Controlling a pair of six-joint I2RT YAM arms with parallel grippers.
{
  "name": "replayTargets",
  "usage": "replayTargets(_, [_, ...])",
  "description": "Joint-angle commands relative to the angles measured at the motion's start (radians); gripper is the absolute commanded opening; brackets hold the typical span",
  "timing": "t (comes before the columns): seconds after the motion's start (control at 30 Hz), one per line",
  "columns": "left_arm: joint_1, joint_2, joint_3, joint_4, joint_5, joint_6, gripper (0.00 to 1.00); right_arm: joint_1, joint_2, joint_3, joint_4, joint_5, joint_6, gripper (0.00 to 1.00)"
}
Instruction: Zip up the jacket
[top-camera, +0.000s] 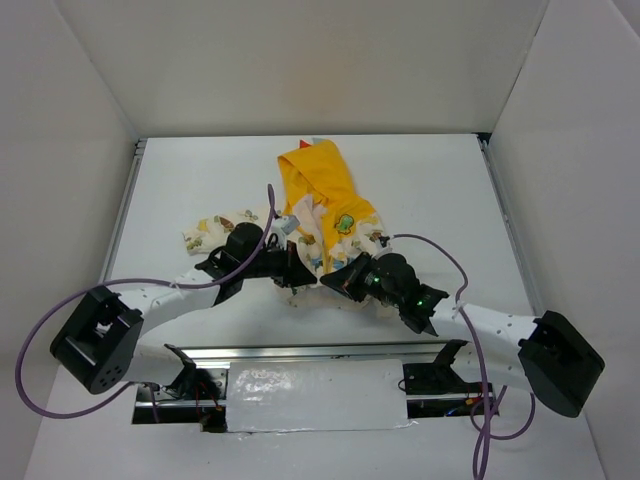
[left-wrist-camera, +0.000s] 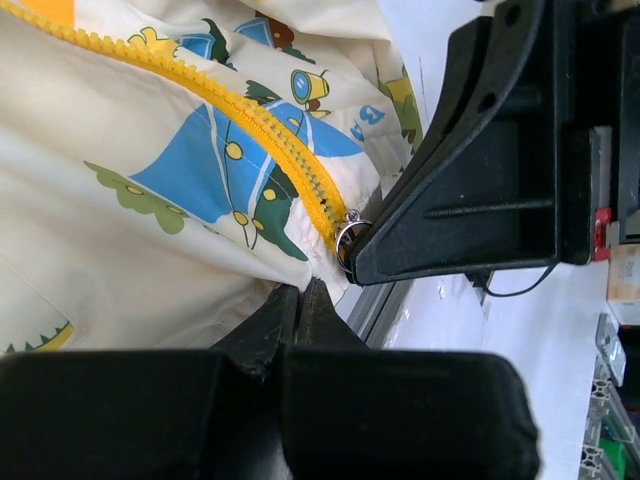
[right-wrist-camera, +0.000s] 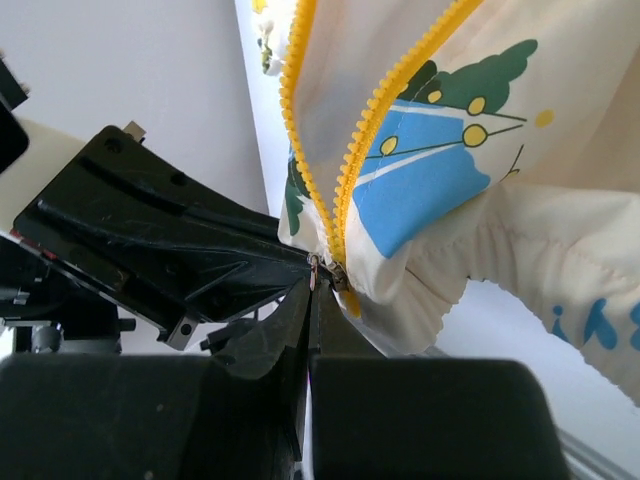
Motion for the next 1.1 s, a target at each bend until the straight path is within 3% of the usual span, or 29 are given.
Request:
replayTargets(0.0, [-0.015, -0.039, -0.021, 0.008, 0.044, 0.046, 0.0, -0.029, 0.0, 0.078, -0.067, -0.045, 0.037, 0.0])
replayTargets(0.17, [-0.02, -0.05, -0.019, 0.01, 0.056, 0.053, 0.0, -0.042, -0.014, 0.069, -0.051, -0.057, 0.083, 0.0])
replayTargets(0.33, [-0.032, -0.039, -0.015, 0.008, 0.062, 0.062, 0.0, -0.06, 0.009, 0.155, -0.209, -0.106, 0.148, 0.0])
replayTargets(0.43, [-0.043, -0.036, -0.015, 0.01, 0.061, 0.065, 0.0, -0.06, 0.009, 0.158, -0.215, -0.116, 0.19, 0.0])
replayTargets(0.63, [-0.061, -0.03, -0.011, -0.019, 0.032, 0.076, 0.0, -0.078, -0.083, 0.095, -0.242, -0.071, 0.35, 0.0])
replayTargets(0.73, [-0.063, -0.041, -0.015, -0.021, 0.021, 0.076, 0.0, -0.08, -0.123, 0.095, -0.261, -0.066, 0.35, 0.0])
replayTargets(0.8, [-0.063, -0.054, -0.019, -0.021, 0.012, 0.073, 0.0, -0.08, -0.127, 0.017, -0.206, -0.1, 0.485, 0.0])
replayTargets(0.97, [-0.061, -0.064, -0.024, 0.005, 0.036, 0.07, 0.0, -0.08, -0.08, 0.004, -0.177, -0.145, 0.493, 0.0])
replayTargets(1.07, [-0.066, -0.054, -0.025, 0.015, 0.047, 0.068, 0.0, -0.101, -0.031, -0.011, -0.071, -0.143, 0.474, 0.0])
